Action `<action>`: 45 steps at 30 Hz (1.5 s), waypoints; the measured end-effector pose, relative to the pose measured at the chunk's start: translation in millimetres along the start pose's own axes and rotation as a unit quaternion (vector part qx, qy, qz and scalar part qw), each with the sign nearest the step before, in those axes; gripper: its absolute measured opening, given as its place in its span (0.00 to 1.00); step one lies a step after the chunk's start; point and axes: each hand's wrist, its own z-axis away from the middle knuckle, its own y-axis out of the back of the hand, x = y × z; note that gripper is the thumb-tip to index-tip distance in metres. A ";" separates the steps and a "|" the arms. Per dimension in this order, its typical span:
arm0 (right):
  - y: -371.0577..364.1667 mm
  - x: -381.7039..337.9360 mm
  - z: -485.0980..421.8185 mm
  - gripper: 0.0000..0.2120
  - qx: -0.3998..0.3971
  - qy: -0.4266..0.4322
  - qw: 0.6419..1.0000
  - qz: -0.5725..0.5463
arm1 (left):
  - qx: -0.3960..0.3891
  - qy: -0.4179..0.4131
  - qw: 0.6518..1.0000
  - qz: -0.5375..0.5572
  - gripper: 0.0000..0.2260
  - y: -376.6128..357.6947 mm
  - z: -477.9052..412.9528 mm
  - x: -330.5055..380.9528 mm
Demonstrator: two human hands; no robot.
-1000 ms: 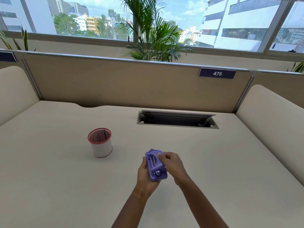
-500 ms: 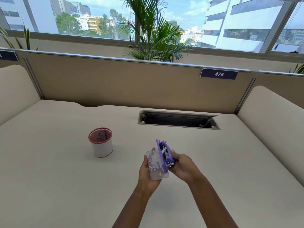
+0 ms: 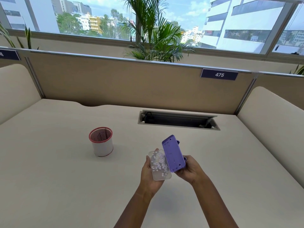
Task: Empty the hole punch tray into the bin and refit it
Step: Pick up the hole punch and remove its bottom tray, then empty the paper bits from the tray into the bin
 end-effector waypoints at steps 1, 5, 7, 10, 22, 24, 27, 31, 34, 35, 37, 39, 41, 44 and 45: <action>0.2 0.5 -0.1 0.15 -0.001 -0.001 1.000 0.004 | 0.000 0.000 1.000 -0.003 0.41 -0.1 0.3 -0.1; 0.7 2.3 -1.0 0.14 -0.005 0.003 1.000 0.028 | -0.007 0.005 1.000 -0.004 0.43 -0.4 0.0 0.0; 0.7 2.4 -0.5 0.13 -0.003 0.009 0.999 0.048 | -0.011 0.008 1.000 -0.005 0.44 2.0 -1.3 -0.1; 0.4 0.0 -3.8 0.13 0.005 0.024 0.994 0.102 | -0.005 0.013 1.000 -0.006 0.42 1.9 0.0 1.3; 30.3 -21.0 -42.9 0.08 0.214 0.209 0.838 0.456 | 0.123 0.004 0.991 -0.058 0.22 16.3 -10.7 21.6; 41.8 -22.5 -52.5 0.09 0.245 0.219 0.814 0.479 | 0.116 0.007 0.991 -0.067 0.22 19.8 -12.8 23.5; 56.6 -24.9 -62.7 0.10 0.274 0.227 0.775 0.522 | 0.114 0.012 0.990 -0.082 0.21 22.0 -13.4 25.7; 67.4 -26.7 -70.3 0.11 0.288 0.227 0.731 0.575 | 0.113 0.020 0.988 -0.101 0.25 24.5 -13.2 28.9; 72.4 -27.2 -74.6 0.14 0.297 0.224 0.725 0.580 | 0.117 0.023 0.987 -0.103 0.26 22.6 -12.1 29.7; 73.8 -27.2 -75.4 0.15 0.300 0.221 0.726 0.578 | 0.117 0.025 0.987 -0.103 0.26 22.5 -12.2 29.7; 76.2 -27.3 -76.2 0.14 0.304 0.217 0.732 0.570 | 0.119 0.026 0.987 -0.102 0.26 20.2 -10.7 29.2; 77.6 -27.2 -76.4 0.12 0.306 0.215 0.738 0.561 | 0.120 0.026 0.988 -0.093 0.26 19.4 -10.0 28.9; 78.0 -27.3 -76.7 0.09 0.306 0.214 0.741 0.558 | 0.122 0.027 0.989 -0.085 0.26 18.3 -9.9 29.0; 77.9 -28.9 -77.3 0.08 0.308 0.217 0.741 0.557 | 0.118 0.027 0.989 -0.081 0.26 16.8 -9.3 29.6; 77.6 -29.1 -77.2 0.08 0.308 0.215 0.738 0.560 | 0.115 0.028 0.990 -0.080 0.26 16.3 -8.6 29.9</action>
